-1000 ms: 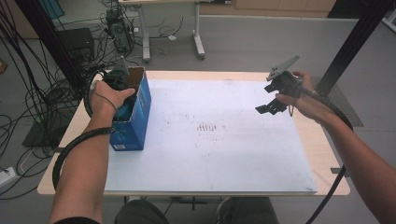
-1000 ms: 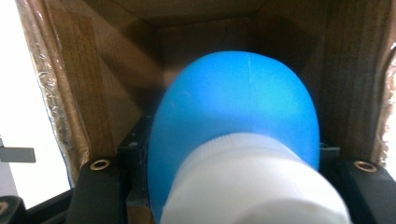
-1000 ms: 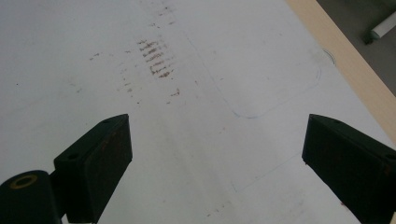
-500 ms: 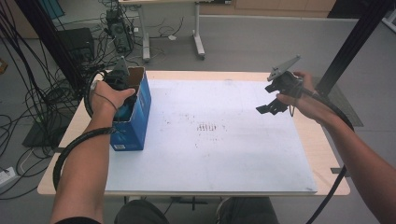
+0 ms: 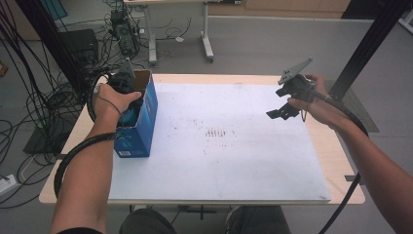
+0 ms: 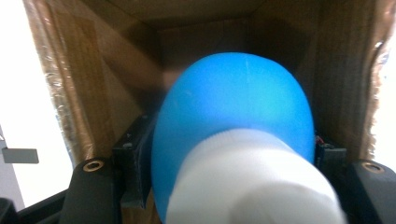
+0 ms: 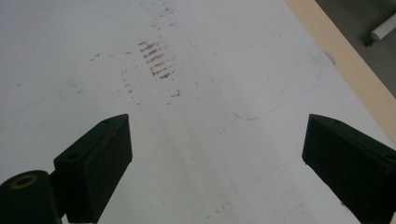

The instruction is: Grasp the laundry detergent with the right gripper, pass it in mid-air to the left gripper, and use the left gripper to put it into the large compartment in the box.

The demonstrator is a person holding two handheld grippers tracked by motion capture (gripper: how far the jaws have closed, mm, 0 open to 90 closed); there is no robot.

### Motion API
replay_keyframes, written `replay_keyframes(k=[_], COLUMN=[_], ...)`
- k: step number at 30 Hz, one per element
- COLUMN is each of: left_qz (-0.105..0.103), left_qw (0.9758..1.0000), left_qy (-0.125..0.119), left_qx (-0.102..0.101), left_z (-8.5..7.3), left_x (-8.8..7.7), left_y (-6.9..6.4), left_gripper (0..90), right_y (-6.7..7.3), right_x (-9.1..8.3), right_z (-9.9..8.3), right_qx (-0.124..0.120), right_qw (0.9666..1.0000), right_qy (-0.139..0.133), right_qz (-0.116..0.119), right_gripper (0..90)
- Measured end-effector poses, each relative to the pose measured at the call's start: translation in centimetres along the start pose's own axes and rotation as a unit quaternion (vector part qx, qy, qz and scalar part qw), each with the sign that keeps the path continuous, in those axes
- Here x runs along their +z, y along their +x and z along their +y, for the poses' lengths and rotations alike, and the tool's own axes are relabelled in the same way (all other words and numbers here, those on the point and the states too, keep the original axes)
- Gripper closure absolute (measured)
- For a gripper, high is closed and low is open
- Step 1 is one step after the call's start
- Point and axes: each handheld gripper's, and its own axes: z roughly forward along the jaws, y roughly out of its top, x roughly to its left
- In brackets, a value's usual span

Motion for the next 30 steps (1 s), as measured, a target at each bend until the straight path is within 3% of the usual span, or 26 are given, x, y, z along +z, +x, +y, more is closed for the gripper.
replay_keyframes(k=[13,30], left_qz=[0.016,0.017], left_qw=[0.9997,0.9994], left_qy=[-0.007,-0.021], left_qx=[0.014,0.020], left_z=[-0.3,-1.2], left_x=[-1.5,-4.0], left_y=[-0.5,-1.0], left_gripper=[32.9,29.2], right_y=[0.3,0.8], right_x=[0.0,0.0], right_z=[0.6,1.1], right_qx=[-0.004,-0.009], right_qw=[1.0000,0.9999], right_qy=[-0.006,-0.011], right_qz=[0.000,0.001], right_gripper=[8.4,8.4])
